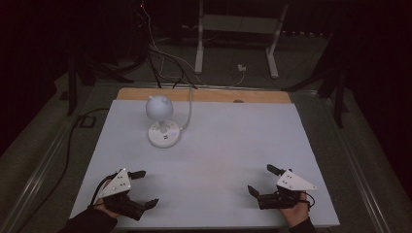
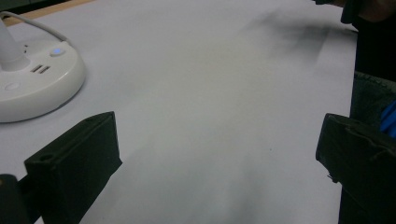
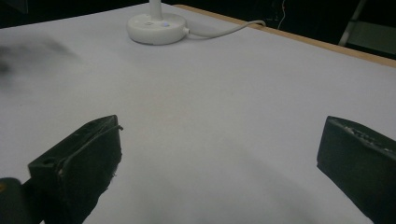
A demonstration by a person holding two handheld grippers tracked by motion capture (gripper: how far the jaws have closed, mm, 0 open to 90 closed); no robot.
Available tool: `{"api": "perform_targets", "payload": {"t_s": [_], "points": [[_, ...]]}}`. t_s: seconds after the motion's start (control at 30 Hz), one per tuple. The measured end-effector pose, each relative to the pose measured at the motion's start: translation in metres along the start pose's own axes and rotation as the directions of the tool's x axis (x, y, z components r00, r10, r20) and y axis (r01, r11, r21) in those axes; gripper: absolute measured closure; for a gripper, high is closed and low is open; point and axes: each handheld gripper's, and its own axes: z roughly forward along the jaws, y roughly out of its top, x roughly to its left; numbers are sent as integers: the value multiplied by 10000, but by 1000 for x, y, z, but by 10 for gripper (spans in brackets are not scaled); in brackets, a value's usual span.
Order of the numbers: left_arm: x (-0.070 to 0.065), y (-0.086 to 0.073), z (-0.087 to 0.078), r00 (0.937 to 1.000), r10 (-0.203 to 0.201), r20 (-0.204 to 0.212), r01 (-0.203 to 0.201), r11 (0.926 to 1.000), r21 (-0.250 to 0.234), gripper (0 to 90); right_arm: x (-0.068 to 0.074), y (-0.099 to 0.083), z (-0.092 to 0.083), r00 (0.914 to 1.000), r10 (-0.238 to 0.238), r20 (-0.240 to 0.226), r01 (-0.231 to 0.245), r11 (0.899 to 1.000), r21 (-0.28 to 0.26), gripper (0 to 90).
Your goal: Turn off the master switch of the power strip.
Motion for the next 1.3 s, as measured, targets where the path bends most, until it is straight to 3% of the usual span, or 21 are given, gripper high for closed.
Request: {"api": "perform_targets", "payload": {"t_s": [0.33,0.8,1.3], "points": [[-1,11,2,10000,72,44,-73,10000,68,3,0,0,0,10000,39,-27,-39,10000,-19,0],[6,29,7,9994,-250,-243,247,9996,-140,3,0,0,1,9999,116,-54,-116,9999,-22,0],[16,49,23,9966,-570,-598,555,9981,-273,4,0,0,0,9999,107,-80,-107,9999,-59,0]]}}
